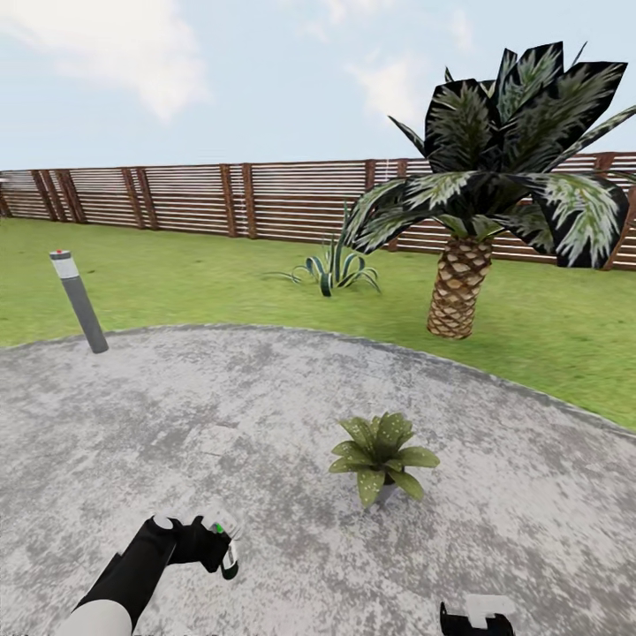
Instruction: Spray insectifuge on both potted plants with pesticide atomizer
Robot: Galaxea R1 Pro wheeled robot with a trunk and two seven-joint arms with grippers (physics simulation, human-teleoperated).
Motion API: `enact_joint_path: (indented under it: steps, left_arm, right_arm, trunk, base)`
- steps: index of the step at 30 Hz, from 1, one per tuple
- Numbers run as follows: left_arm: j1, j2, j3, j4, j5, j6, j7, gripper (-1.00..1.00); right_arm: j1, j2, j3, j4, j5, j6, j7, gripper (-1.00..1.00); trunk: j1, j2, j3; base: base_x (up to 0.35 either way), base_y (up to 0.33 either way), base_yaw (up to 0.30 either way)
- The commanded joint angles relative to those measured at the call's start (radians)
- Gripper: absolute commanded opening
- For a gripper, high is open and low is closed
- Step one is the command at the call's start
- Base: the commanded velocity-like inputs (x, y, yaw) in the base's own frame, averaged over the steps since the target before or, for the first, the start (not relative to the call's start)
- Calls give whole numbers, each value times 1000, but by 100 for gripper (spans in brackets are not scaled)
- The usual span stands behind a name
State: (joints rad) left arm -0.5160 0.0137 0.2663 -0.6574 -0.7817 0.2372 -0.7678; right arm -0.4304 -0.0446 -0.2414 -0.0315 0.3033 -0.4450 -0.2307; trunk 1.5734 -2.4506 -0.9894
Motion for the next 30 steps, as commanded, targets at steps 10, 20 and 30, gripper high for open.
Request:
enact_joint_path:
  steps: [10, 20, 30]
  left_arm:
    - [-7, 22, -164, 54, -97, -166, -45, -100]
    - [-12, 27, -278, 53, -127, -246, -250, -100]
    - [-13, 22, -284, 53, -126, -253, -290, -100]
  right_arm:
    - [-1, 6, -10, -275, 427, -1, 495, 100]
    - [-2, 5, 18, -441, 448, 0, 786, 100]
    - [-2, 10, 174, -448, 458, -1, 797, -100]
  trunk:
    - [0, 0, -1]
    - [0, 0, -1]
    - [0, 0, -1]
  base:
    - [0, 0, 8]
    - [0, 0, 0]
    - [0, 0, 0]
